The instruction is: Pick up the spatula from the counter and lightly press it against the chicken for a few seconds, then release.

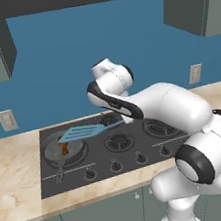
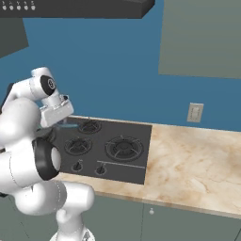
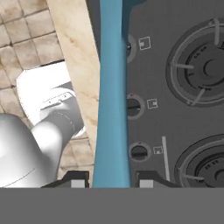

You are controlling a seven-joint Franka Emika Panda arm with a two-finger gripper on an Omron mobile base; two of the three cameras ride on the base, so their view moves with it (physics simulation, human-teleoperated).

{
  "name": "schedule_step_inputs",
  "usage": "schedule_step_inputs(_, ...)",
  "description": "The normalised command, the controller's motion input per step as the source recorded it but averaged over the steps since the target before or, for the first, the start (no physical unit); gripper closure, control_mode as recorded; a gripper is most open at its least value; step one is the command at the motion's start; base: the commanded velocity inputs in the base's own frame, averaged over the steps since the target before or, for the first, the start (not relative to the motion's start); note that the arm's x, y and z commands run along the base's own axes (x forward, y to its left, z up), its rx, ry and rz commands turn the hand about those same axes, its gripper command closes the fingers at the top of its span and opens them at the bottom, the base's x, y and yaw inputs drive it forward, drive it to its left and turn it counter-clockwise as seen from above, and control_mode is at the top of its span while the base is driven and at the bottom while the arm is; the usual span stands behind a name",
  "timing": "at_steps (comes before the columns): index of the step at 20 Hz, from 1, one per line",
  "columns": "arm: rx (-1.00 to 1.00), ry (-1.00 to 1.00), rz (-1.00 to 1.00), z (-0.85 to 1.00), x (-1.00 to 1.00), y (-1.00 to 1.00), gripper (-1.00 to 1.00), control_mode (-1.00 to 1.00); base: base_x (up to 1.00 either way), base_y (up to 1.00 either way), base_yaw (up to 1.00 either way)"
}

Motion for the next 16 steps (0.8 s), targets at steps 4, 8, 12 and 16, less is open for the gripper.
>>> schedule_step_inputs(4,-0.04,0.02,-0.12,0.00,0.05,0.32,1.00,-1.00,0.00,0.00,0.00)
schedule_step_inputs(8,-0.05,0.00,-0.17,0.00,0.23,0.29,1.00,-1.00,0.00,0.00,0.00)
schedule_step_inputs(12,-0.06,0.03,-0.13,0.00,0.32,0.09,1.00,-1.00,0.00,0.00,0.00)
schedule_step_inputs(16,-0.04,0.08,-0.05,-0.05,0.31,0.00,1.00,-1.00,0.00,0.00,0.00)
